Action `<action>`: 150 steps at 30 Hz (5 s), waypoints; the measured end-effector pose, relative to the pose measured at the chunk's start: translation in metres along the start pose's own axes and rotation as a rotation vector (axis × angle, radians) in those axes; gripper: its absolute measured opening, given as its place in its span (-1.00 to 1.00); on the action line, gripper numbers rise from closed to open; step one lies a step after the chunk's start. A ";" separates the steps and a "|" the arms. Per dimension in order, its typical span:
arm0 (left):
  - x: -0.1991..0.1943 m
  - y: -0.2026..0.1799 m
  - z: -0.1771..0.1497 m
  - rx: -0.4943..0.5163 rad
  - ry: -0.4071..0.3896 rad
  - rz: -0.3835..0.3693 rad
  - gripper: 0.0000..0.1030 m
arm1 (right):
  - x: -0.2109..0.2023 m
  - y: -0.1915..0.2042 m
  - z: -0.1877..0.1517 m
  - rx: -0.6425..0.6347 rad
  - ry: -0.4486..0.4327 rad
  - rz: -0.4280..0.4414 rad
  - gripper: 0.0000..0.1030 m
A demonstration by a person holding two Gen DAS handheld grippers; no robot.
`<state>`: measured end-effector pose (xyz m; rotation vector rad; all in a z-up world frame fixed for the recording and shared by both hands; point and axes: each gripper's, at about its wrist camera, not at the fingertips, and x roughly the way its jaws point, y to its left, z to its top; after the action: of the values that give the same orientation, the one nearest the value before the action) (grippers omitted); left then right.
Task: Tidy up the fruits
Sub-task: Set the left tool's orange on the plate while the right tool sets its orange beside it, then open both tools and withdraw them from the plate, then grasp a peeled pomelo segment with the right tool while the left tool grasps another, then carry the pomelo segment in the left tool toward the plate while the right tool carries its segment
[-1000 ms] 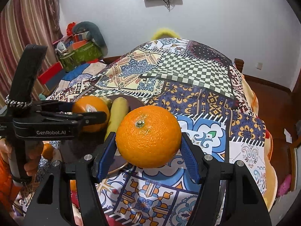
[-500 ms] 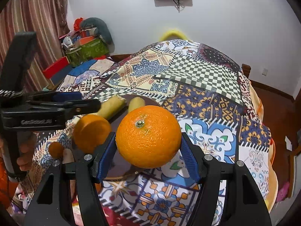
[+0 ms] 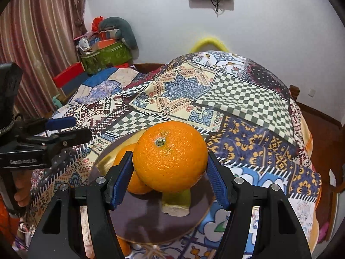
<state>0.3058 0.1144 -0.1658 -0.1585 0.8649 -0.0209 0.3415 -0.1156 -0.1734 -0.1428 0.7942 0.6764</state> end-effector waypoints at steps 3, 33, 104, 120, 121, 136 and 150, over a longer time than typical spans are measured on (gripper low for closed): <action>0.003 0.008 -0.007 -0.020 0.015 0.003 0.40 | -0.002 0.007 -0.008 -0.017 0.015 0.002 0.23; -0.044 0.007 -0.061 -0.032 0.035 -0.006 0.40 | 0.012 0.031 -0.045 0.023 0.169 0.058 0.25; -0.045 -0.089 -0.138 0.103 0.182 -0.065 0.36 | -0.092 0.031 -0.138 0.017 0.118 -0.070 0.51; -0.014 -0.099 -0.128 0.122 0.180 -0.025 -0.06 | -0.083 0.026 -0.132 0.072 0.106 0.032 0.45; -0.015 -0.097 -0.128 0.125 0.179 -0.031 -0.06 | -0.080 0.028 -0.132 0.067 0.112 0.033 0.45; -0.057 -0.070 -0.145 0.124 0.140 -0.006 -0.23 | -0.059 0.030 -0.134 0.054 0.127 0.020 -0.05; -0.048 -0.062 -0.153 0.089 0.202 -0.056 -0.17 | -0.064 0.028 -0.134 0.101 0.103 0.031 -0.08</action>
<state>0.1613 0.0369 -0.2185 -0.0982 1.0594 -0.1290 0.2104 -0.1749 -0.2190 -0.0744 0.9291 0.6604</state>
